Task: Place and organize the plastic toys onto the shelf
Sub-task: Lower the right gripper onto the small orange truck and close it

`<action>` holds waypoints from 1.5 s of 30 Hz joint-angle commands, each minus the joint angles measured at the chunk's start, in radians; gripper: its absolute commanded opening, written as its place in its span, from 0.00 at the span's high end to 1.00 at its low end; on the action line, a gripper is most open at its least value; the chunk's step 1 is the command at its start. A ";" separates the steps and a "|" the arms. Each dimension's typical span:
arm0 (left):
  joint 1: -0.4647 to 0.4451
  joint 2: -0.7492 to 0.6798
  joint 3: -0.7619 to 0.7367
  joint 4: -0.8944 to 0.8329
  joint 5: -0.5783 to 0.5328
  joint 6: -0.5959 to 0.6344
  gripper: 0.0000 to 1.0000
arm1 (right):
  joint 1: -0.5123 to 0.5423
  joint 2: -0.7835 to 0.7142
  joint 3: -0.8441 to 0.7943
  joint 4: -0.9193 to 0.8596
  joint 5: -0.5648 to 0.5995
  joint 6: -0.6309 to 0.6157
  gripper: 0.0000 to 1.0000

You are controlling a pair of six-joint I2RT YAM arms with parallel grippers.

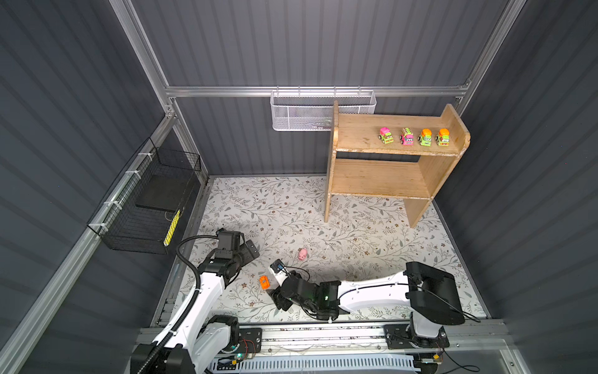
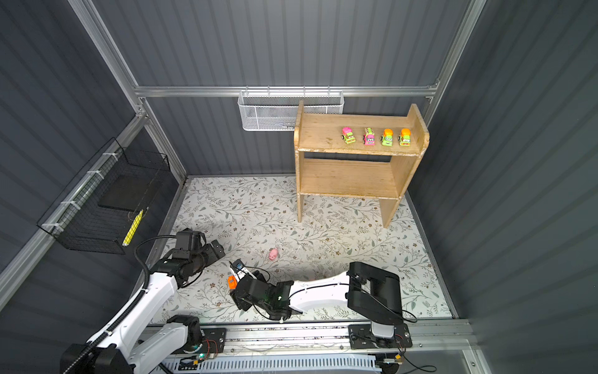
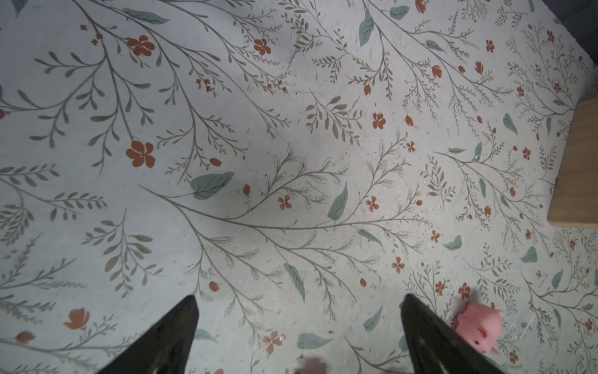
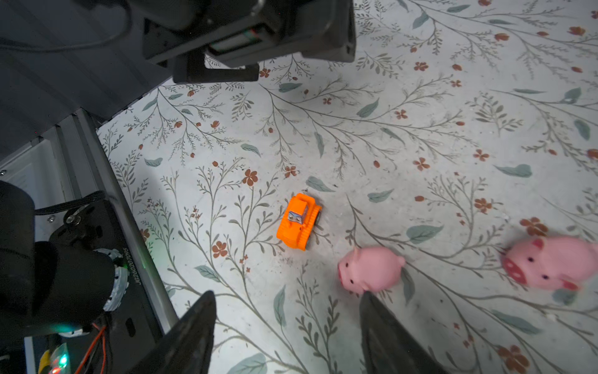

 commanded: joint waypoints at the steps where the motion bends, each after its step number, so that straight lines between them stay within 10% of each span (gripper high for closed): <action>1: 0.040 0.005 0.002 0.057 0.052 0.028 0.02 | 0.004 0.063 0.079 -0.034 -0.022 -0.022 0.31; 45: 0.075 -0.171 0.074 -0.094 0.015 0.053 0.01 | -0.066 0.384 0.254 0.000 0.003 -0.013 0.49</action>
